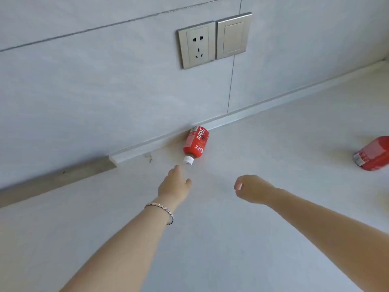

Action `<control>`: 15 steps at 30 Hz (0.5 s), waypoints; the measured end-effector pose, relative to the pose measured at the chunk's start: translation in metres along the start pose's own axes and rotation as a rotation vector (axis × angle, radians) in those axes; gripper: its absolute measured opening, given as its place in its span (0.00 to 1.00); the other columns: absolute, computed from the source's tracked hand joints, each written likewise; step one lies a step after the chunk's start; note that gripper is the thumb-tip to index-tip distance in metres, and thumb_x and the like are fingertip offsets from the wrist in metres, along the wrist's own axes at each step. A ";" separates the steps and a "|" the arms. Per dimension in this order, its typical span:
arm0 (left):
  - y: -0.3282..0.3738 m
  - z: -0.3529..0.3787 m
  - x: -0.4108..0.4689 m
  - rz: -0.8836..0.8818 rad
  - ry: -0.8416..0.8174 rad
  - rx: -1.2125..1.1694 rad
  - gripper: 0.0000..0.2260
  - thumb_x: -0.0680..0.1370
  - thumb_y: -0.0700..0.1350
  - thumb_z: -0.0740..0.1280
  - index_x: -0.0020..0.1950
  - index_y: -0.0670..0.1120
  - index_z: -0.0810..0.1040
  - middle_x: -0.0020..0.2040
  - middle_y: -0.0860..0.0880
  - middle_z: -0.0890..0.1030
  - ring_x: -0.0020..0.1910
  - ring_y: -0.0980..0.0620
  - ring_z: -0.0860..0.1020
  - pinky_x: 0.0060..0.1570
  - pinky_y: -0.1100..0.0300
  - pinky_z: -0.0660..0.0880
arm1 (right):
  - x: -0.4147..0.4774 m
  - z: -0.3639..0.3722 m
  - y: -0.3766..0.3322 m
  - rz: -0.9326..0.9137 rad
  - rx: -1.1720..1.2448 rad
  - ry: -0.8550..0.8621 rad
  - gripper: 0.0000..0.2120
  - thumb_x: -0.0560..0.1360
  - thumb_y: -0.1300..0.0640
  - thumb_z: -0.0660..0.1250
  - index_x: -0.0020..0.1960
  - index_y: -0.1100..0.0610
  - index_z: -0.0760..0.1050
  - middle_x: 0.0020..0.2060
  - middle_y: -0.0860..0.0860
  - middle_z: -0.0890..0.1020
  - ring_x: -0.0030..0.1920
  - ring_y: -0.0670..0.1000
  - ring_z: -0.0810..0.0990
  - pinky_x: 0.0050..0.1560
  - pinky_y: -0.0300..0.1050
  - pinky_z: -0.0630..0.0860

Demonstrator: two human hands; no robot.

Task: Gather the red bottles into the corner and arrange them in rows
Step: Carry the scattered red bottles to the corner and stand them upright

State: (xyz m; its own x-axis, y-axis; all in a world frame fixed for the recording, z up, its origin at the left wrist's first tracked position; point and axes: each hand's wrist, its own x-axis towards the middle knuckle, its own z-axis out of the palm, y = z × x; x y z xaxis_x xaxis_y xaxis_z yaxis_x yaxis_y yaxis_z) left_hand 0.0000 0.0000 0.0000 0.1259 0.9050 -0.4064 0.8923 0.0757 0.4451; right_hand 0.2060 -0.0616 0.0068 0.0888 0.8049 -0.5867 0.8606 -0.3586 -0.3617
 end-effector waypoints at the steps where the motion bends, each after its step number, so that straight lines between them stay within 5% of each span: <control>1: 0.008 0.005 0.012 -0.007 0.040 -0.029 0.19 0.77 0.46 0.62 0.66 0.42 0.65 0.65 0.42 0.71 0.63 0.40 0.73 0.58 0.47 0.72 | 0.009 -0.008 0.008 0.002 -0.022 0.004 0.12 0.76 0.55 0.59 0.57 0.51 0.76 0.57 0.49 0.79 0.51 0.52 0.78 0.53 0.43 0.73; 6: 0.030 0.028 0.063 -0.121 0.157 -0.233 0.17 0.76 0.46 0.65 0.61 0.40 0.68 0.57 0.39 0.76 0.54 0.38 0.77 0.49 0.49 0.74 | 0.049 -0.033 0.041 -0.005 -0.050 -0.004 0.13 0.77 0.55 0.57 0.59 0.50 0.74 0.58 0.49 0.78 0.56 0.53 0.78 0.48 0.41 0.70; 9: 0.036 0.032 0.073 -0.165 0.241 -0.362 0.08 0.77 0.44 0.65 0.49 0.41 0.69 0.44 0.42 0.77 0.45 0.40 0.77 0.39 0.57 0.68 | 0.058 -0.040 0.052 -0.017 -0.052 -0.010 0.13 0.77 0.55 0.57 0.59 0.51 0.74 0.58 0.50 0.78 0.56 0.53 0.78 0.48 0.41 0.70; 15: 0.038 0.025 0.046 0.093 0.251 -0.198 0.10 0.76 0.43 0.67 0.43 0.45 0.64 0.34 0.48 0.73 0.28 0.52 0.69 0.26 0.62 0.62 | 0.051 -0.047 0.058 -0.023 -0.038 0.006 0.14 0.78 0.56 0.56 0.60 0.51 0.74 0.58 0.50 0.78 0.56 0.53 0.78 0.50 0.42 0.73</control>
State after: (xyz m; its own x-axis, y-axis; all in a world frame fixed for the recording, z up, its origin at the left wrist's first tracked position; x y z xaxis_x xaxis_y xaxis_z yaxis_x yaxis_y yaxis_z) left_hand 0.0505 0.0342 -0.0221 0.0701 0.9848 -0.1586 0.7772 0.0457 0.6276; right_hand 0.2836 -0.0189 -0.0104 0.0716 0.8158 -0.5739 0.8809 -0.3216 -0.3472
